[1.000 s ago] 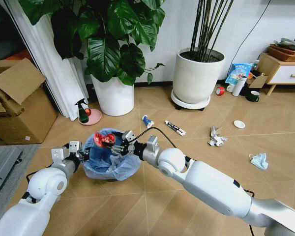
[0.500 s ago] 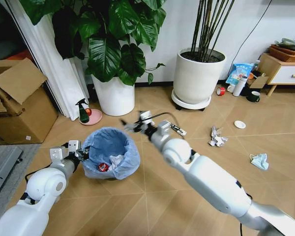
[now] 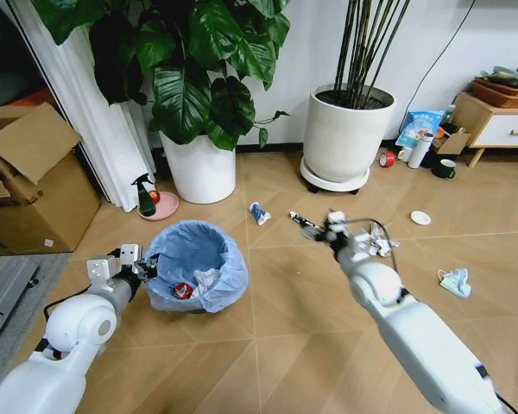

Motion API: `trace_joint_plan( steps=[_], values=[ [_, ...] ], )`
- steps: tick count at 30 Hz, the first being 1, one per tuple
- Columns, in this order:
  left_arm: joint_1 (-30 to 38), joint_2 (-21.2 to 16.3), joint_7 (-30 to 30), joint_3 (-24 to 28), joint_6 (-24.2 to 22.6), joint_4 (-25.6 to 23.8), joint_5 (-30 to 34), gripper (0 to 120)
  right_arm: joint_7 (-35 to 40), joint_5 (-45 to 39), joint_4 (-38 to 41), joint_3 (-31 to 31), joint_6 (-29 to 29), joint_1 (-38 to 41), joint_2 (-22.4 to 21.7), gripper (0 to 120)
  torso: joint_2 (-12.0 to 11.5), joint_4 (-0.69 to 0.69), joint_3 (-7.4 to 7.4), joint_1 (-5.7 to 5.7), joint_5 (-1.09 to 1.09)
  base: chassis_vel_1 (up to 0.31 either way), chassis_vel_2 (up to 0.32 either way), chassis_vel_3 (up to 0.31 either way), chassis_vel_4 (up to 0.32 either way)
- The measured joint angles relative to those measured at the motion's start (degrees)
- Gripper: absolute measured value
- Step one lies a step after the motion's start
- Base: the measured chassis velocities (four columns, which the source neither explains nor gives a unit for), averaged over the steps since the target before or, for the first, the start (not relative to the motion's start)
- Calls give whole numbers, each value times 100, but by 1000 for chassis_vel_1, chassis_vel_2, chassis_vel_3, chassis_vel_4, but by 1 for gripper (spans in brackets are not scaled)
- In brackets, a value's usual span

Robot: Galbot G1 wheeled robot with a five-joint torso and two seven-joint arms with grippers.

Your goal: Pick up the trash bin and place the garbage on the floor into it.

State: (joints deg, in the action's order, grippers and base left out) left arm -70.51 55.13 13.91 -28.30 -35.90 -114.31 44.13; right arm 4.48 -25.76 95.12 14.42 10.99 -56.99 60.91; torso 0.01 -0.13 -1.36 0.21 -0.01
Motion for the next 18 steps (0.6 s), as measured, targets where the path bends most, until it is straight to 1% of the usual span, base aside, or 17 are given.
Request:
trace_joint_plan(
  steps=[3, 5, 8, 11, 13, 15, 16, 18],
  values=[
    [-9, 3, -12, 0, 5, -10, -25, 0, -103, 103, 43, 322, -63, -267, 49, 100, 0, 1, 0, 0, 1, -42, 69, 51, -44],
    [-11, -8, -12, 2, 6, -31, -25, 0, -143, 169, 75, 476, -104, -387, 87, 100, 0, 1, 0, -1, -3, -84, 106, 77, -108],
    [-34, -23, 3, 4, 7, -58, -24, 0, -166, 235, 108, 582, -141, -480, 134, 100, 0, 1, 0, 0, 0, -117, 126, 131, -137],
    [-68, -36, 13, 7, 9, -85, -20, 0, -179, 269, 151, 642, -160, -553, 178, 100, 0, 0, -1, 0, -5, -188, 176, 178, -201],
    [-102, -55, 24, 9, 10, -113, -19, 0, -190, 308, 190, 675, -173, -613, 212, 100, 0, 0, -1, 0, 1, -218, 200, 206, -201],
    [-120, -66, 30, 10, 12, -131, -15, 0, -195, 336, 224, 692, -184, -652, 227, 100, 0, 1, -2, 1, -7, -221, 213, 227, -214],
    [-120, -66, 30, 10, 12, -131, -15, 0, -195, 336, 224, 692, -184, -652, 227, 100, 0, 1, -2, 1, -7, -219, 218, 227, -225],
    [-131, -80, 45, 8, 14, -147, -15, 0, -209, 360, 241, 700, -192, -675, 244, 100, 0, 2, -1, 0, 2, -219, 218, 237, -226]
  ],
)
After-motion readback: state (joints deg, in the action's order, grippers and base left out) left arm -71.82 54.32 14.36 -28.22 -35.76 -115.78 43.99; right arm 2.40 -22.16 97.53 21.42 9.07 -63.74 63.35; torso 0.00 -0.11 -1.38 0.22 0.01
